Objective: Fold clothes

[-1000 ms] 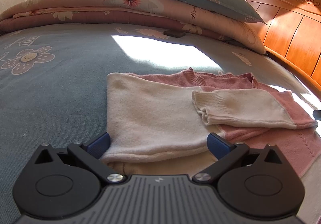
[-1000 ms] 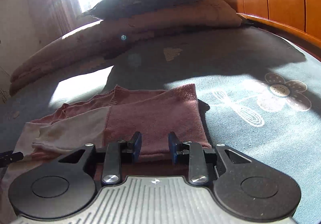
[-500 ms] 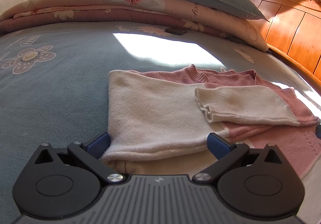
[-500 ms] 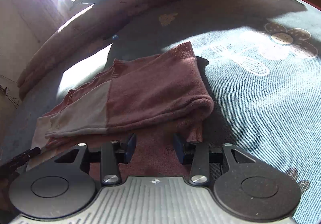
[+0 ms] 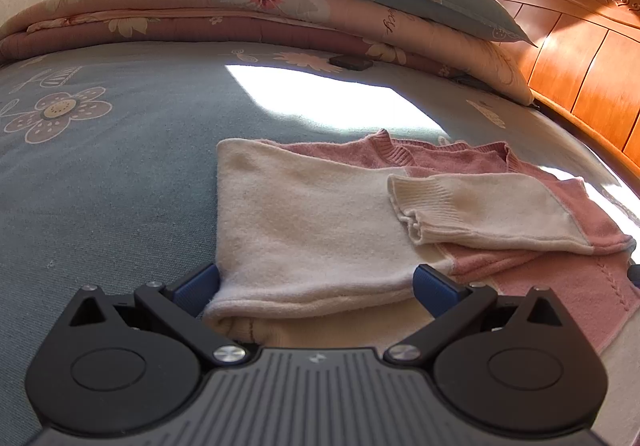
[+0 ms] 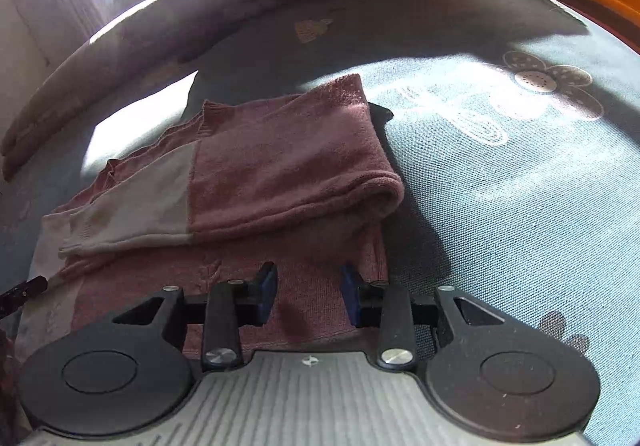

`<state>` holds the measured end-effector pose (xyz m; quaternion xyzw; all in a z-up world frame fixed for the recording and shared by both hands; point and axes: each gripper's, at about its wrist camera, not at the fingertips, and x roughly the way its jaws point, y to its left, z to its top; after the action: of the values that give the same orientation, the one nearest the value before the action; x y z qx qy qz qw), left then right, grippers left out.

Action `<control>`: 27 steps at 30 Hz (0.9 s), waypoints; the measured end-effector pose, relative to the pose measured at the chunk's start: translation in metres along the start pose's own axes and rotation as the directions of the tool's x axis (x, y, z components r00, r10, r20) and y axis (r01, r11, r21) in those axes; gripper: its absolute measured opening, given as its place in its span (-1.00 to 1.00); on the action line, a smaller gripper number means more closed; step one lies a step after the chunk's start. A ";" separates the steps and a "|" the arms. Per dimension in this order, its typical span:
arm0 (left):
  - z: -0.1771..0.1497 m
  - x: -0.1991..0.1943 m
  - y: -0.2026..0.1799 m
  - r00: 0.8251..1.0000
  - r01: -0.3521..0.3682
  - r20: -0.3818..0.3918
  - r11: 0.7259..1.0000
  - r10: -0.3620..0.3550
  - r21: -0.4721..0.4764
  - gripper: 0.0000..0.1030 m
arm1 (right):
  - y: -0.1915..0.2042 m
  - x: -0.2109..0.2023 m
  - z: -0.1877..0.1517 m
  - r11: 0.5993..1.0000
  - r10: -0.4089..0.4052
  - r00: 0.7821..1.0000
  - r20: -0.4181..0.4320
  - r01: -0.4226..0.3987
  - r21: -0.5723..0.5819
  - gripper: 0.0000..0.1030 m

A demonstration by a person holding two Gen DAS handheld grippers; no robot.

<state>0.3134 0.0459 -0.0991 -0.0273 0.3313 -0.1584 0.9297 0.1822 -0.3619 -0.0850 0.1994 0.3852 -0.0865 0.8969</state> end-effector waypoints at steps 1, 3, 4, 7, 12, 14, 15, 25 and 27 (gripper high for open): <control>0.000 0.000 0.000 1.000 -0.001 0.000 1.000 0.001 0.001 0.99 | -0.002 0.000 -0.003 1.000 -0.020 1.000 0.000 0.020 -0.004 -0.34; 0.000 0.000 0.000 1.000 -0.002 -0.001 1.000 0.002 0.003 0.99 | 0.002 -0.007 -0.006 0.999 -0.037 0.999 0.015 0.037 -0.016 -0.32; 0.000 0.000 0.000 1.000 -0.002 -0.001 1.000 0.002 0.002 0.99 | 0.008 -0.011 -0.006 0.998 -0.046 0.998 0.030 0.048 -0.041 -0.23; 0.000 0.000 0.001 1.000 0.001 0.000 1.000 -0.001 -0.003 0.99 | 0.030 -0.020 -0.001 0.987 -0.029 0.991 0.129 0.049 -0.153 -0.08; -0.001 0.001 0.001 1.000 0.001 0.000 1.000 -0.001 -0.001 0.99 | 0.039 0.003 0.024 0.962 -0.042 0.984 0.176 0.088 -0.258 -0.08; -0.001 0.001 0.001 1.000 0.002 -0.001 1.000 -0.002 0.001 0.99 | 0.033 0.018 0.030 0.962 -0.066 0.987 0.143 0.101 -0.254 -0.07; -0.001 0.002 0.001 1.000 0.002 -0.001 1.000 -0.002 0.001 0.99 | 0.029 0.024 0.028 0.965 -0.069 0.989 0.130 0.099 -0.243 -0.07; -0.003 -0.005 0.001 1.000 -0.004 -0.002 1.000 0.004 -0.004 0.99 | 0.021 0.020 0.028 0.980 0.018 0.987 0.159 0.015 -0.200 0.09; -0.003 -0.008 -0.008 1.000 -0.027 0.005 1.000 0.027 0.011 0.99 | 0.020 0.021 0.034 0.978 0.019 0.988 0.156 0.014 -0.206 0.10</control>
<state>0.3038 0.0413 -0.0952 -0.0181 0.3283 -0.1476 0.9328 0.2251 -0.3584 -0.0739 0.0981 0.3199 -0.0602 0.9404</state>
